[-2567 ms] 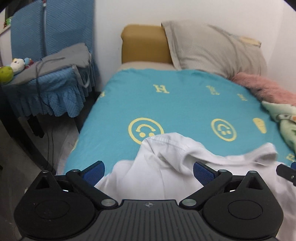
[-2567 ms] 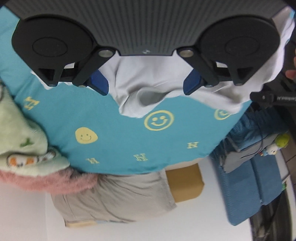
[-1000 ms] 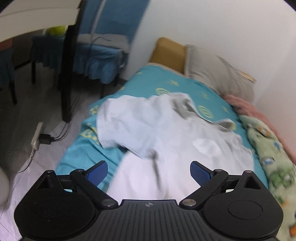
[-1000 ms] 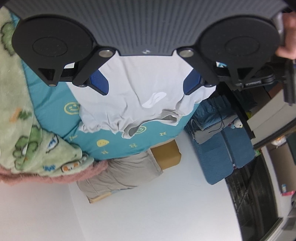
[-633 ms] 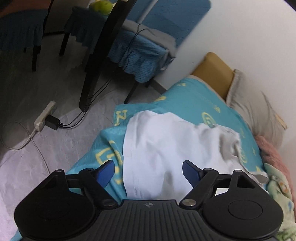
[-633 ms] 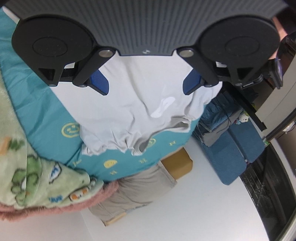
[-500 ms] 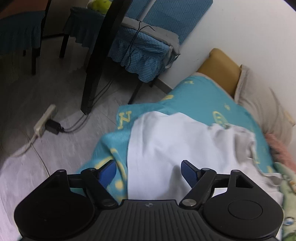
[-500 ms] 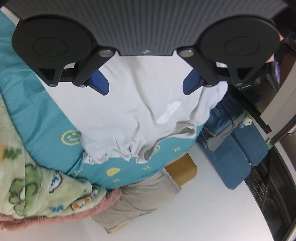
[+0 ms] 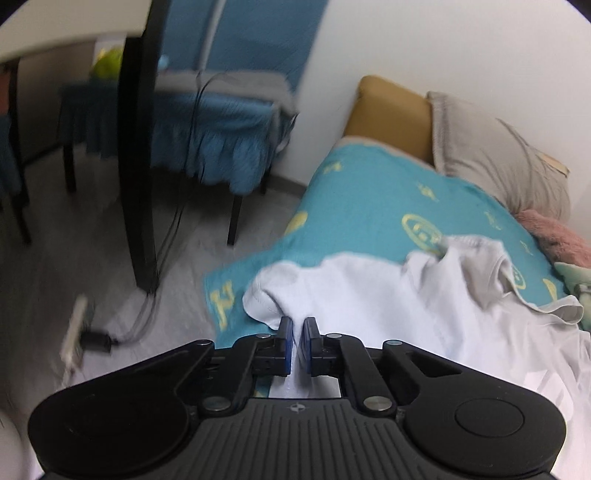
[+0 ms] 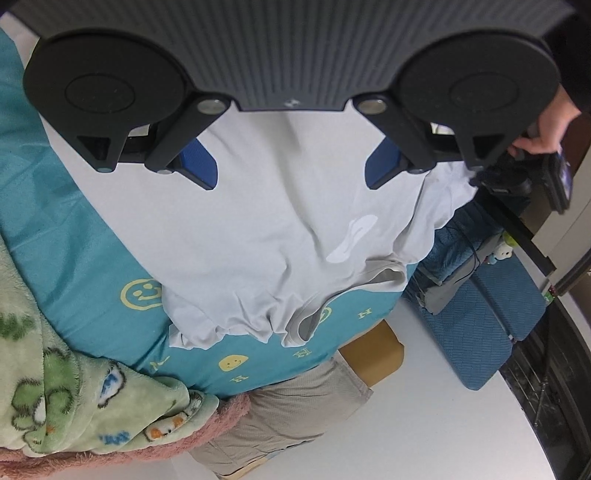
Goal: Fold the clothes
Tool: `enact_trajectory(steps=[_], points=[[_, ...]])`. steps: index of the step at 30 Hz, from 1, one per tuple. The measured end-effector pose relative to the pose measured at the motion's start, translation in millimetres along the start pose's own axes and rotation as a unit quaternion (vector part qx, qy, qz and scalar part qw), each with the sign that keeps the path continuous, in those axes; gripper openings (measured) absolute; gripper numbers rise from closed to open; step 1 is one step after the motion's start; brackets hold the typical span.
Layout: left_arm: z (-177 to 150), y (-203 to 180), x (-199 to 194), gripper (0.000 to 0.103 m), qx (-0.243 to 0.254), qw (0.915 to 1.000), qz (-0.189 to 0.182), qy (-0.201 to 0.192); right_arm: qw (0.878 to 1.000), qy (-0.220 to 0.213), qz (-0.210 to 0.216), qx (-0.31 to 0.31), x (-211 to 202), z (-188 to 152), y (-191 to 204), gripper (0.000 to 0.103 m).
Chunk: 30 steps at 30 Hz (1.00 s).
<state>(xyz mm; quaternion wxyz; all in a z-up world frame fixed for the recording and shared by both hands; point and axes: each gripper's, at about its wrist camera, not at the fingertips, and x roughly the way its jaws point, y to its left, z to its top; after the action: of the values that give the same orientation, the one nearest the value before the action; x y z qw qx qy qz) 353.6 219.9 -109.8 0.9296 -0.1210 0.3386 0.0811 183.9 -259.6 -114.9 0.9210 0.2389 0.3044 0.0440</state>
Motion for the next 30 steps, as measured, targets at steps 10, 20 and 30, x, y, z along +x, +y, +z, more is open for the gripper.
enact_trajectory(steps=[10, 20, 30], points=[[26, -18, 18, 0.015, 0.052, 0.9871, 0.151, -0.015, 1.000, -0.011, -0.022, -0.006, 2, 4, -3, 0.088], [17, -85, -6, 0.057, 0.096, 0.9926, 0.055, -0.050, 0.999, -0.028, -0.033, -0.030, -7, 7, 5, 0.088], [-4, -234, 95, 0.055, 0.177, 0.9836, 0.026, -0.023, 0.997, -0.025, -0.052, -0.051, 0, 2, 2, 0.088]])
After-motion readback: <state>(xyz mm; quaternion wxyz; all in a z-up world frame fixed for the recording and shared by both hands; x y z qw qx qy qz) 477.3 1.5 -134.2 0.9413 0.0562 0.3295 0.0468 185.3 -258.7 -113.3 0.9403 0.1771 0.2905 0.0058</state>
